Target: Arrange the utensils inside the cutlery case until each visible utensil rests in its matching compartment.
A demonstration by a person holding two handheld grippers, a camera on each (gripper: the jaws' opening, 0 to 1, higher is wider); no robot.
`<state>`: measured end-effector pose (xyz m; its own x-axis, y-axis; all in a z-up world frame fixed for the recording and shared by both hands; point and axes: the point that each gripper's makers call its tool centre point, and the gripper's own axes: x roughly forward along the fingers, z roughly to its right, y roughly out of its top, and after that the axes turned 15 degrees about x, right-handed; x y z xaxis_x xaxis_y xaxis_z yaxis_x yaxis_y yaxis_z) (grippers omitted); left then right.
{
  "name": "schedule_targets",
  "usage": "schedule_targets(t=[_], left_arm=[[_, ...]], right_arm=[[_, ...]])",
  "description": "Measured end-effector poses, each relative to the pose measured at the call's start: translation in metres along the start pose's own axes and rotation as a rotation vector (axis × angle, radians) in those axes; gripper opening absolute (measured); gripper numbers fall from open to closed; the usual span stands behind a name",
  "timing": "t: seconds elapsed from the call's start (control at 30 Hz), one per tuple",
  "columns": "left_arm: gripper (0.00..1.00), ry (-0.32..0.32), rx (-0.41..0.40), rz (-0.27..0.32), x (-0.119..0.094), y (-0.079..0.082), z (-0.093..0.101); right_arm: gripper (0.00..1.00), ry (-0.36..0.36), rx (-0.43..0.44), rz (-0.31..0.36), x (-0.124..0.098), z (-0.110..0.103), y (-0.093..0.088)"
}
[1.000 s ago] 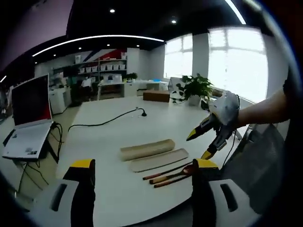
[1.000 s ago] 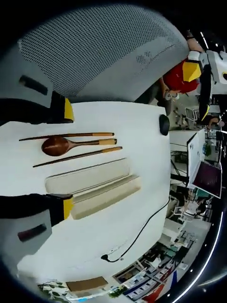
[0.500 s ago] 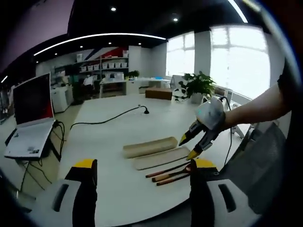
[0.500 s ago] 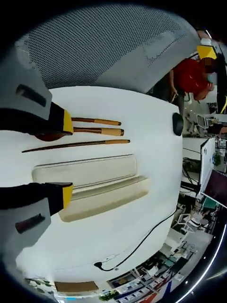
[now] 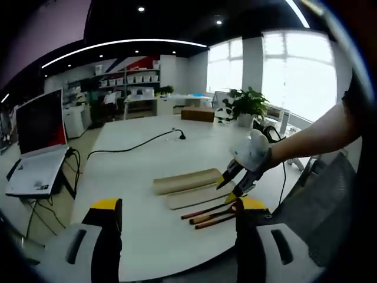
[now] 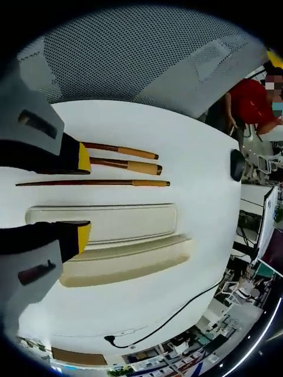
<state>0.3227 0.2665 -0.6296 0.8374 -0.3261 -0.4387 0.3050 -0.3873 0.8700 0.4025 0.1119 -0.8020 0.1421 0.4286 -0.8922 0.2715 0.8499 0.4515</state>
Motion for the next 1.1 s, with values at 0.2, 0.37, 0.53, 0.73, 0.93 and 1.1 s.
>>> schedule_targets(t=[0.2,0.37,0.53,0.73,0.93,1.1], left_arm=[[0.79,-0.002,-0.005,-0.002,0.0,-0.001,0.0],[0.75,0.008,-0.005,-0.003,-0.001,0.0,-0.002],[0.75,-0.008,-0.01,-0.004,0.0,0.0,0.001],[0.74,-0.015,-0.005,-0.014,0.001,-0.002,0.002],[0.74,-0.019,-0.005,-0.021,0.001,-0.003,0.002],[0.73,-0.02,-0.001,-0.022,0.001,-0.003,0.003]], right_arm=[[0.24,0.024,-0.013,-0.042,0.013,-0.005,-0.004],[0.18,0.043,0.014,-0.049,0.017,-0.006,-0.006],[0.15,0.064,0.022,-0.056,0.019,-0.01,-0.007],[0.13,0.083,-0.002,-0.087,0.025,-0.016,-0.012],[0.08,0.091,-0.027,-0.118,0.027,-0.021,-0.011],[0.06,0.089,0.025,-0.133,0.029,-0.018,-0.007]])
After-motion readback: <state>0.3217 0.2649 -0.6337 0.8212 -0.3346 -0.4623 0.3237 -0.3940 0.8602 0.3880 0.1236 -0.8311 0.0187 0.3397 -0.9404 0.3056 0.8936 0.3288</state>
